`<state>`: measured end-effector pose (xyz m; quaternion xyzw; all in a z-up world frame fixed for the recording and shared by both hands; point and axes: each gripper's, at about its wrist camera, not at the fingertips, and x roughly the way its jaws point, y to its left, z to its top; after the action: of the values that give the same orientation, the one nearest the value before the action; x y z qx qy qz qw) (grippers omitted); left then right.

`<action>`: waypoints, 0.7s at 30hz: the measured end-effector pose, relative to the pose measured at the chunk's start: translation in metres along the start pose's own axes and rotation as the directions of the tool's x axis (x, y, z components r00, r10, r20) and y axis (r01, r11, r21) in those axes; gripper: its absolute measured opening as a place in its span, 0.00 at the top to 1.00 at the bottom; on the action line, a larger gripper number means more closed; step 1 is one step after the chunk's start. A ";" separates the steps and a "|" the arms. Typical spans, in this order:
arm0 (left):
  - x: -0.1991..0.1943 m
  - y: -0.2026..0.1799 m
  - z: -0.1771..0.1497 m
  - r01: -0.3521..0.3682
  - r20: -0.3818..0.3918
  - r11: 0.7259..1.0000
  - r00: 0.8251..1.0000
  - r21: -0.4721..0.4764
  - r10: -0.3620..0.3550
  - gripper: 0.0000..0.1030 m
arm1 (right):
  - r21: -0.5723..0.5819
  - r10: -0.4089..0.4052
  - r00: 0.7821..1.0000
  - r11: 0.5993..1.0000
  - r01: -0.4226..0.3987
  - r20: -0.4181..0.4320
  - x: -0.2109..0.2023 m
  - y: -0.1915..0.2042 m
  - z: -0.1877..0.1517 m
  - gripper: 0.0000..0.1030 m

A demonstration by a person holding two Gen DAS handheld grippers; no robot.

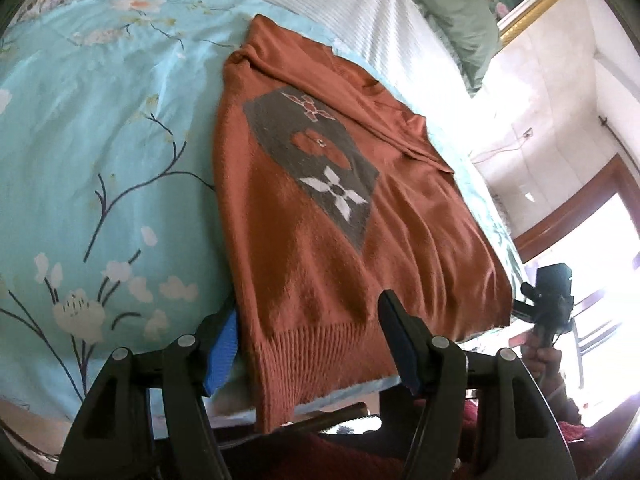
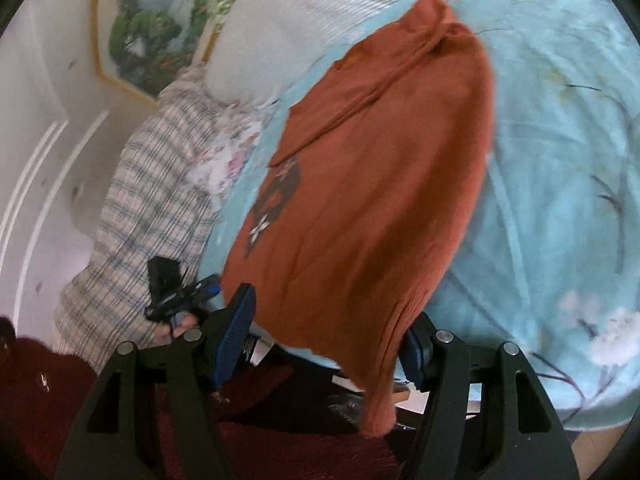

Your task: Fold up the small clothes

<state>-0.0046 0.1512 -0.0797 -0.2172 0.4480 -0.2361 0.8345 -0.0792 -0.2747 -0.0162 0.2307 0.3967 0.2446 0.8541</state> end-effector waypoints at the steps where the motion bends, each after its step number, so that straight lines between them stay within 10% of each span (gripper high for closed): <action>1: 0.000 -0.001 0.000 0.000 -0.001 1.000 1.000 0.005 0.000 0.41 | -0.014 -0.014 1.000 1.000 0.014 -0.006 0.002 0.002 0.002 0.44; 4: 0.002 0.003 0.005 -0.042 0.001 0.999 0.999 0.015 0.042 0.81 | -0.020 -0.069 0.998 0.997 0.068 -0.011 0.004 -0.002 0.005 0.68; 15: 0.000 0.015 -0.003 -0.001 -0.058 1.000 0.998 -0.029 0.000 0.65 | 0.067 -0.060 0.998 0.996 0.060 0.005 -0.006 -0.023 0.000 0.61; 21: 0.004 0.000 -0.002 -0.062 -0.043 0.996 0.997 0.067 0.065 0.78 | 0.054 -0.055 0.998 0.997 0.055 0.003 0.000 -0.022 0.005 0.57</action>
<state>-0.0044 0.1480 -0.0831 -0.1701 0.4655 -0.2289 0.8378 -0.0702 -0.2925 -0.0263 0.2433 0.4075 0.2097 0.8549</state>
